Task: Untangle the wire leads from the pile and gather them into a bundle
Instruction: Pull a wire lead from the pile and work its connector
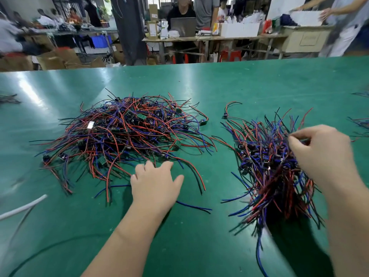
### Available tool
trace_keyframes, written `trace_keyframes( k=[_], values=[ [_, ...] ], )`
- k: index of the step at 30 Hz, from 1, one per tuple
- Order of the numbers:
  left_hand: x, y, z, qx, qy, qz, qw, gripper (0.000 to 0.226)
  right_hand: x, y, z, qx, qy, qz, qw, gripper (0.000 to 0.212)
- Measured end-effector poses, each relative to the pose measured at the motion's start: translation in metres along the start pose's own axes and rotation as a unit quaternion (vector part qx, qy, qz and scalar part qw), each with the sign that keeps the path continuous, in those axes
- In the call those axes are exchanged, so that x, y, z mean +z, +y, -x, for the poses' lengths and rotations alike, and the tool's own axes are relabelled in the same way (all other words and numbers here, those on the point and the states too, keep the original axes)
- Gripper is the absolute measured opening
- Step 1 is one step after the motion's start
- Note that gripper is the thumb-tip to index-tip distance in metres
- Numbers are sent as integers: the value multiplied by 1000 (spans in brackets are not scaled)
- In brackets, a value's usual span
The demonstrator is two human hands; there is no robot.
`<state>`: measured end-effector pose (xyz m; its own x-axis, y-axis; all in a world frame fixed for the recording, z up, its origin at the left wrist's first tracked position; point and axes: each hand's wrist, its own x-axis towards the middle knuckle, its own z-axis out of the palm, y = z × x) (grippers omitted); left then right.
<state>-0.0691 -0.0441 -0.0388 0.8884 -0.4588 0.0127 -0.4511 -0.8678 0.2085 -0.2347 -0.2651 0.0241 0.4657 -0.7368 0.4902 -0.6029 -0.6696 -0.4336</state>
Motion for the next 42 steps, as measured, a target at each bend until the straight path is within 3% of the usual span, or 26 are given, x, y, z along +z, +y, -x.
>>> trace_keyframes(
  k=[2, 4, 8, 10, 14, 16, 20, 23, 25, 27, 29, 30, 32, 34, 36, 39, 42],
  values=[
    [1, 0, -1, 7, 19, -50, 999, 50, 2, 5, 0, 11, -20, 18, 1000, 16],
    [-1, 2, -4, 13, 49, -33, 998, 46, 4, 2, 0, 7, -5, 15, 1000, 18],
    [-7, 1, -7, -9, 30, 212, 977, 37, 12, -17, 8, -27, 2, -39, 999, 15],
    [-4, -2, -9, 4, 49, 173, 984, 43, 17, -25, 14, -48, -17, -67, 996, 14],
    [8, -3, -13, -13, -7, 79, 997, 54, 22, -36, 24, -82, -47, -94, 991, 12],
    [15, -1, -15, -8, 11, 23, 1000, 51, 24, -41, 29, -94, -64, -107, 988, 12],
    [16, 2, -19, -5, 93, 57, 994, 43, 29, -47, 35, -106, -89, -125, 982, 13],
    [11, 0, -22, -53, 115, 139, 982, 29, 30, -47, 36, -108, -94, -141, 980, 13],
    [3, -4, -23, -82, 143, 280, 946, 15, 30, -48, 36, -101, -91, -158, 978, 13],
    [-7, -3, -20, -65, 169, 459, 870, 3, 30, -49, 37, -87, -90, -182, 975, 12],
    [-14, 1, -14, -22, 185, 570, 800, 20, 31, -51, 38, -59, -103, -219, 968, 12],
    [-16, 3, -11, -5, 190, 583, 790, 25, 32, -52, 39, -44, -118, -243, 962, 12],
    [-16, 7, -7, 31, 196, 532, 823, 20, 34, -54, 41, -21, -155, -280, 947, 12],
    [-8, 8, -5, 60, 174, 376, 908, 16, 37, -56, 43, -13, -181, -286, 941, 13],
    [1, 6, -2, 65, 120, 189, 972, 48, 38, -56, 43, -12, -191, -283, 940, 13],
    [6, 4, -1, 42, 67, 58, 995, 61, 37, -55, 43, -9, -196, -289, 937, 14],
    [6, 1, -4, 38, 71, 58, 995, 37, 38, -56, 44, -4, -206, -294, 933, 15]
  ],
)
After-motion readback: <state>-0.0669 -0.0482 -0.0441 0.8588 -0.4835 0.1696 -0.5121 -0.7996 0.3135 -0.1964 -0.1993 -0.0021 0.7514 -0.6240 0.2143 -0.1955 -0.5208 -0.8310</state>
